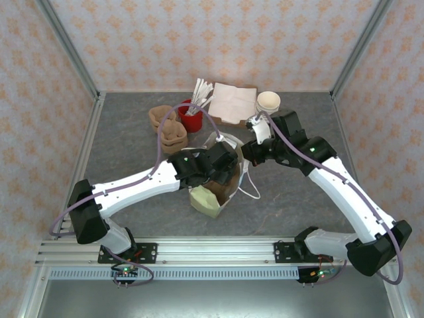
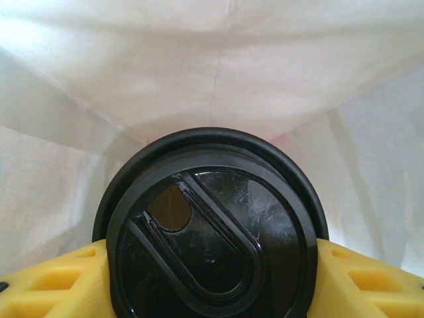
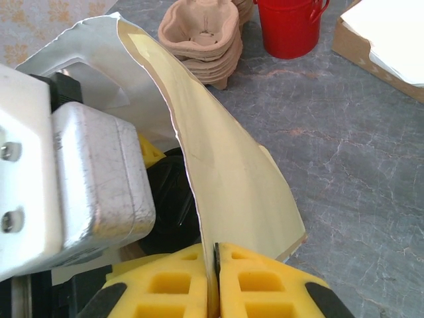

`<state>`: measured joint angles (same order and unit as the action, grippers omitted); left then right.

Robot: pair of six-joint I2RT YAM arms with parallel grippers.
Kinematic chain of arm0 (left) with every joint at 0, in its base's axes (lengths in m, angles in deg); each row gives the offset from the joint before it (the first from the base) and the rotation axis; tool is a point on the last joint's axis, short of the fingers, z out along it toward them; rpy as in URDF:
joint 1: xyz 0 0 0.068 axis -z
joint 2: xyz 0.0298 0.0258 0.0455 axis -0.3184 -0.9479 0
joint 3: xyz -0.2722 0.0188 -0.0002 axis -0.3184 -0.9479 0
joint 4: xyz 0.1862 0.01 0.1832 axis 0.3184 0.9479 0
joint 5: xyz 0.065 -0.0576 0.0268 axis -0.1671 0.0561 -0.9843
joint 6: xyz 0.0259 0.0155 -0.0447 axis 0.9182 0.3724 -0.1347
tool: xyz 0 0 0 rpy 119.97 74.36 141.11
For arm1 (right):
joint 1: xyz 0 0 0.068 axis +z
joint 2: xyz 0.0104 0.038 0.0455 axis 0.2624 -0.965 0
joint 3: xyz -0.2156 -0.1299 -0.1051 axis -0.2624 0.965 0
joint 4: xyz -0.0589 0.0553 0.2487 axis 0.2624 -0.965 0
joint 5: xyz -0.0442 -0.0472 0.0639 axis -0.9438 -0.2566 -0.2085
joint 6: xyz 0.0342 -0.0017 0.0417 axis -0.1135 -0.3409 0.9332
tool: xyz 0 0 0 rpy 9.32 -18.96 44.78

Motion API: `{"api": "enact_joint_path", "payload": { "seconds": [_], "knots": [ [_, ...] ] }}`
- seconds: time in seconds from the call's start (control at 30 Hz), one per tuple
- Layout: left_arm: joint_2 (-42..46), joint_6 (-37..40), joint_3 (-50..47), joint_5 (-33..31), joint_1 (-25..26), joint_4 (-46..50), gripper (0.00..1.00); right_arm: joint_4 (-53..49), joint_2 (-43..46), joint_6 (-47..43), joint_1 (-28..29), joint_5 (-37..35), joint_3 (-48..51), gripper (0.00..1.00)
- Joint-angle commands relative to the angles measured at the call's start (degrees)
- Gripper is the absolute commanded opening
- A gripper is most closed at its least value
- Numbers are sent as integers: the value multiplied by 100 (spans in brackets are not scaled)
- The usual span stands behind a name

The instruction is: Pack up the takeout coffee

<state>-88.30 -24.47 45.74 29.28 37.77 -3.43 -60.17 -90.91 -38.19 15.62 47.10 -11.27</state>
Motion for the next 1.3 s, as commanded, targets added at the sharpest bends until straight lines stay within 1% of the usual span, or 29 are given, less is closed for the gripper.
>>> {"api": "enact_joint_path", "payload": {
  "seconds": [0.0, 0.23, 0.37, 0.53, 0.93, 1.27],
  "knots": [
    [7, 104, -66, -178, -26, -15, 58, 237, 202, -137, 34, -172, 73, 10],
    [62, 257, -118, -360, -26, -142, 58, 250, 275, -147, 55, -253, 137, 9],
    [-25, 232, -39, -428, -24, -194, 58, 267, 269, -226, 176, -340, 144, 9],
    [-133, 230, 39, -517, -26, -291, 58, 320, 249, -206, 196, -294, 162, 9],
    [-298, 250, 87, -403, -24, -245, 58, 378, 209, -182, 196, -297, 147, 8],
    [-101, 154, 148, -92, -35, 98, 57, 397, 166, -164, 196, -334, 129, 8]
  ]
}}
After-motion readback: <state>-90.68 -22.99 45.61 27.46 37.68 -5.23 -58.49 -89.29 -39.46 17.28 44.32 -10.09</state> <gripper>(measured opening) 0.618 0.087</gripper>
